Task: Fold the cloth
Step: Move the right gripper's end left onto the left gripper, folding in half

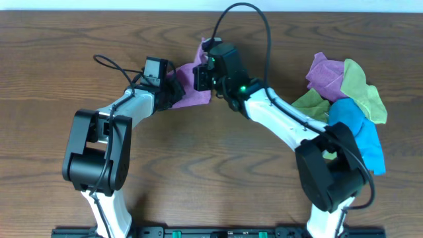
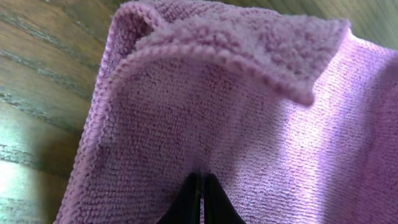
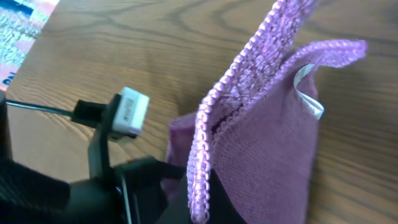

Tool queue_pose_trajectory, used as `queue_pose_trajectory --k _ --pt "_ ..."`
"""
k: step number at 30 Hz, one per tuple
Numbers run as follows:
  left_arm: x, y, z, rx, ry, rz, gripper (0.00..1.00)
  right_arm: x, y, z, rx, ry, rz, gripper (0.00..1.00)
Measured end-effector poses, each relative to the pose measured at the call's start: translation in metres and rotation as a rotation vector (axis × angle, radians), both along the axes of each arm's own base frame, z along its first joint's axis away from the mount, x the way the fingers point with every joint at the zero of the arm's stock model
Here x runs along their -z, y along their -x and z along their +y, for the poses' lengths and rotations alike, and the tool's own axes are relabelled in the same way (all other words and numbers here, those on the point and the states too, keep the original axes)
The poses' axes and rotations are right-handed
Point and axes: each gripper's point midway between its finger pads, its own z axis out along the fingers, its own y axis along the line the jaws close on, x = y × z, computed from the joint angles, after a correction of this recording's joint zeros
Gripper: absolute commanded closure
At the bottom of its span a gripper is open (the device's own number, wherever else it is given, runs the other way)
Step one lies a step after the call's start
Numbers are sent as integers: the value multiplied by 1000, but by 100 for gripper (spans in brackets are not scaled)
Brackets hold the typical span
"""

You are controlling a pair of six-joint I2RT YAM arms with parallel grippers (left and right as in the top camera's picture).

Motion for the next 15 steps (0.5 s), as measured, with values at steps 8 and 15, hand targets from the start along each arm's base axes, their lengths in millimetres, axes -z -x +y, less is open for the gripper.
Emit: queue_pose_trajectory --k 8,15 --pt "-9 7 20 -28 -13 33 94 21 17 32 -73 36 22 99" --pt "-75 -9 63 -96 -14 -115 94 32 24 43 -103 59 22 99"
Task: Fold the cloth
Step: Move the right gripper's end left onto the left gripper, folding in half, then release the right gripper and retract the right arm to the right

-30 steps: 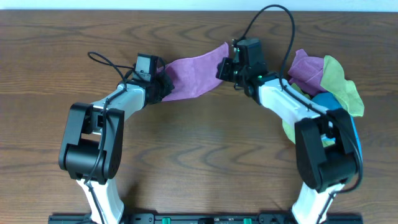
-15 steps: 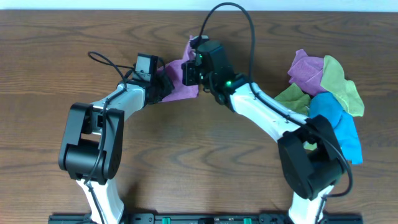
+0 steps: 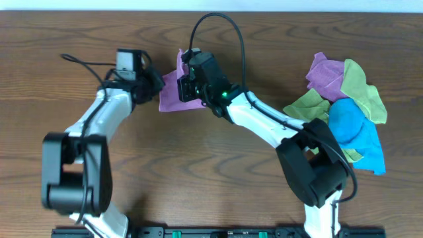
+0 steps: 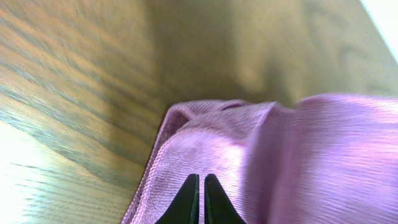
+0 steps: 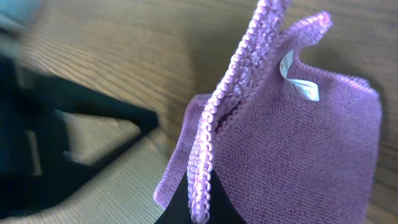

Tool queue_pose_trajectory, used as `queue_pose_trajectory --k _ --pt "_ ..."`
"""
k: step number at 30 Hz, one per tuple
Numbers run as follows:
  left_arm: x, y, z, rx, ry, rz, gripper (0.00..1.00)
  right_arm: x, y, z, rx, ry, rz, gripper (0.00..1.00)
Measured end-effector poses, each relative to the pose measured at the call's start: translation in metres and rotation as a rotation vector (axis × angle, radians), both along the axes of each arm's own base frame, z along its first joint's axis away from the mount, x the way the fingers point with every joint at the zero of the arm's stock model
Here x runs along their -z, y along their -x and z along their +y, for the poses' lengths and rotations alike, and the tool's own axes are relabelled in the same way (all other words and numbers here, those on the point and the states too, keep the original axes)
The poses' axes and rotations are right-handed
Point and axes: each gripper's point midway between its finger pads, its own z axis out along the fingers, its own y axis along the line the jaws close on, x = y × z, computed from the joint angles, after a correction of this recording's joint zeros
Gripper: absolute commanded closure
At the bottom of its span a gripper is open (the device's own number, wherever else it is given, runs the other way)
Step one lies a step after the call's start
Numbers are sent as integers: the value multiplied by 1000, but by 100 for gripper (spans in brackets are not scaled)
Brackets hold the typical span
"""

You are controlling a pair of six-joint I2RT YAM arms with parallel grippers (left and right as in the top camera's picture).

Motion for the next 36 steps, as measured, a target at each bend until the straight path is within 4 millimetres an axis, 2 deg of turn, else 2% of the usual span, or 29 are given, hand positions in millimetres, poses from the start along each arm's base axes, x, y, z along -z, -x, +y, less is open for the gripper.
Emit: queue_pose_trajectory --k 3,5,7,9,11,12,16,18,22,24,25,26,27,28,30,31,33,36 --pt "-31 0 11 -14 -6 -65 94 17 7 7 -18 20 24 99" --pt "-44 1 16 -18 -11 -91 94 25 10 9 -24 29 35 99" --pt "-52 3 22 -25 -19 -103 94 30 12 11 -31 37 41 91" --pt "-57 5 27 -37 -24 -106 94 31 15 15 -46 40 34 84" --pt "-58 8 33 -48 -29 -101 94 31 22 22 -69 42 30 60" --pt "-58 8 34 -50 -31 -100 94 30 26 26 -88 40 27 54" --pt "-56 10 40 -64 -39 -88 94 14 40 52 -214 -52 7 51" --pt "-55 10 42 -68 -42 -84 93 9 45 58 -248 -76 11 52" --pt "-55 11 47 -69 -51 -84 74 6 46 59 -270 -90 13 42" --pt "-54 12 49 -73 -53 -78 63 5 40 53 -252 -83 11 41" --pt "-53 13 50 -76 -51 -69 53 2 33 44 -228 -74 7 36" --pt "-51 15 50 -72 -55 -63 43 -2 28 37 -212 -69 3 26" --pt "-50 17 51 -74 -54 -52 34 -6 23 28 -195 -58 4 11" --pt "-49 19 50 -69 -54 -44 26 -9 19 18 -177 -47 7 1" --pt "-51 23 48 -68 -35 -33 8 -22 13 -11 -143 -9 25 1" --pt "-52 25 46 -62 -27 -28 2 -30 11 -26 -124 10 30 1" --pt "-52 29 42 -46 -10 -17 4 -43 12 -50 -107 47 40 1" --pt "-50 35 37 -28 19 12 5 -65 24 -87 -107 121 48 1"
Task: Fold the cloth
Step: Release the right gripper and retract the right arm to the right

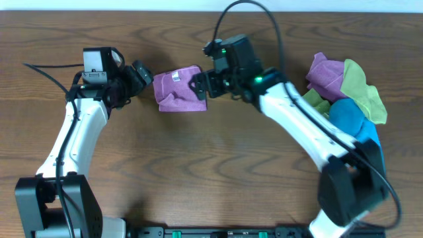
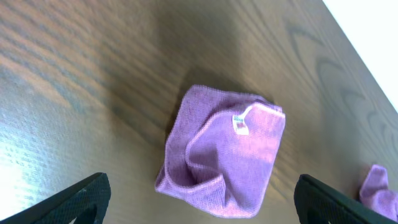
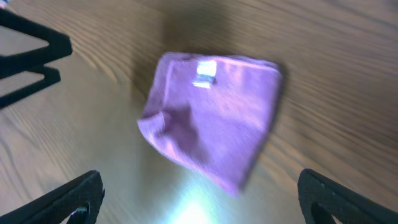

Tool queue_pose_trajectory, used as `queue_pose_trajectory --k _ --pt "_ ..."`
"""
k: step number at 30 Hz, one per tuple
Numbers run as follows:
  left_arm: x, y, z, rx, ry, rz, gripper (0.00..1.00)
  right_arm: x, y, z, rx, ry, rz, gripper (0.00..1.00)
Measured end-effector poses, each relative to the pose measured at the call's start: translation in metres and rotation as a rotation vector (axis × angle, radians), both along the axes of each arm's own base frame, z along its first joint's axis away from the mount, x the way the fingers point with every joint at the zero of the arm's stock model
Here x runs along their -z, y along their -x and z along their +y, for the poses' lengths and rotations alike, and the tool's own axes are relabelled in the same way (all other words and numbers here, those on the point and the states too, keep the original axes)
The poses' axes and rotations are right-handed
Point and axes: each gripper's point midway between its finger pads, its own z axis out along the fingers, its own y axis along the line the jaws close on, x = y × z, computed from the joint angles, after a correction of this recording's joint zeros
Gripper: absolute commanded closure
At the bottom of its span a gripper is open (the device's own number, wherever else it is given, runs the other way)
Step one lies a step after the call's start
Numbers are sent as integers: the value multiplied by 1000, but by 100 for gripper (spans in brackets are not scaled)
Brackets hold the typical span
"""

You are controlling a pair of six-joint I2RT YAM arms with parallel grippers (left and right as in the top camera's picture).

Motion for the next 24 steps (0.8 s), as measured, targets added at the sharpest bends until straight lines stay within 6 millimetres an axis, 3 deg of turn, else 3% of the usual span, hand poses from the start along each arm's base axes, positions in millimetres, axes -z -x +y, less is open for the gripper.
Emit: queue_pose_trajectory --k 4,8,15,20,24 --pt "6 12 -5 15 24 55 5 -15 28 -45 3 136 31 1" --pt "8 16 -10 29 34 71 5 -23 45 -76 22 177 2 1" --pt "12 23 -43 81 57 106 5 -1 103 -135 110 215 4 1" --pt "41 30 -66 118 80 200 5 11 143 -169 234 186 1 1" --pt "56 32 -67 112 86 244 5 21 172 -186 333 129 -4 1"
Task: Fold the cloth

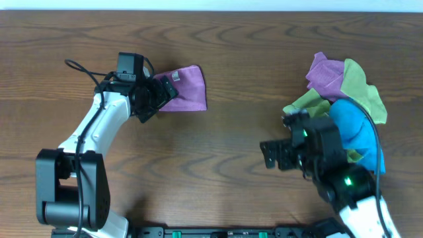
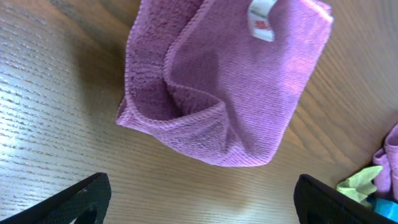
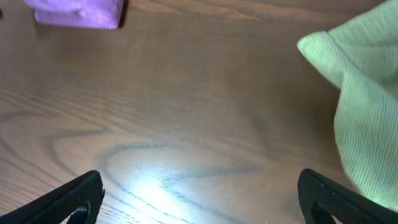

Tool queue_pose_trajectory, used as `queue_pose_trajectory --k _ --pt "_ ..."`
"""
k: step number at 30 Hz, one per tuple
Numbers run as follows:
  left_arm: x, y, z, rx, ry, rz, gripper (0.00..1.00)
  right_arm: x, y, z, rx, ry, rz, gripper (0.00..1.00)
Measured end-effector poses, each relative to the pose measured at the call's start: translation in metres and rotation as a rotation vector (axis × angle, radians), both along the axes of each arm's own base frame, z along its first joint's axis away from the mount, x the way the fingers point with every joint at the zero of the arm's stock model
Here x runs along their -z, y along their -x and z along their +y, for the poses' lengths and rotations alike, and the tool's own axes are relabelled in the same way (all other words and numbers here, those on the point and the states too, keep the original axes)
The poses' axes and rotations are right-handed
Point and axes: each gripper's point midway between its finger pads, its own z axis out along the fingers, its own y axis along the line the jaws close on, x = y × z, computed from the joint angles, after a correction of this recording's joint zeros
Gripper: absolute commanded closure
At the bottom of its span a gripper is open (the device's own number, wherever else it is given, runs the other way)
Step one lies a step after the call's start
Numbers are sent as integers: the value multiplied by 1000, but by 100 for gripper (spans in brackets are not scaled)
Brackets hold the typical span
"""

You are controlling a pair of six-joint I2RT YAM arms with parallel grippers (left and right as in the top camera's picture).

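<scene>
The purple cloth [image 1: 184,90] lies folded in a small, slightly rumpled rectangle on the table at the back left of centre. In the left wrist view the cloth [image 2: 230,87] shows a white tag [image 2: 260,20] on top and a curled front fold. My left gripper [image 1: 160,100] stands open at the cloth's left front edge, nothing between its fingers [image 2: 84,200]. My right gripper [image 1: 276,140] is open over bare wood at the right front, far from the cloth [image 3: 78,12], which shows at that view's top left.
A pile of loose cloths sits at the right: purple [image 1: 326,69], green [image 1: 361,86] and blue [image 1: 358,131]. A green cloth [image 3: 367,106] from the pile hangs close beside my right gripper. The wooden table [image 1: 218,178] runs wide around both arms.
My right gripper was open next to the cloth's right edge and is now back at the right front by the pile. My left gripper, open, stands closer to the cloth's left edge.
Both grippers were shut on the purple cloth, holding it up near the table's back centre. Then they held it further left. Then both were open and the cloth lay folded on the wood. Now the right arm is away from it.
</scene>
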Motion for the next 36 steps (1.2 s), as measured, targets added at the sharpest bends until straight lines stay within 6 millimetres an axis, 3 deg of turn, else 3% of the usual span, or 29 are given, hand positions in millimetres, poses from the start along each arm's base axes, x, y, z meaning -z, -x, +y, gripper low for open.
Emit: queue_pose_trajectory --k 4,15,23,25,28,31,36 --pt "2 -1 0 -7 2 5 5 -3 12 -6 46 -41 -38 1" --pt "3 0 -2 -16 7 14 5 -6 12 -7 63 -56 -43 1" --pt "45 -1 -16 11 1 82 0 -5 13 -7 63 -56 -41 1" --pt "45 -9 -18 3 8 53 22 -5 13 -7 63 -56 -41 1" --pt "41 -22 -18 -10 14 3 27 -5 13 -7 63 -56 -41 1" --pt "43 -28 -19 -26 19 -13 43 -5 13 -7 63 -56 -41 1" --pt "59 -28 -19 -29 21 16 46 -5 13 -7 63 -55 -40 1"
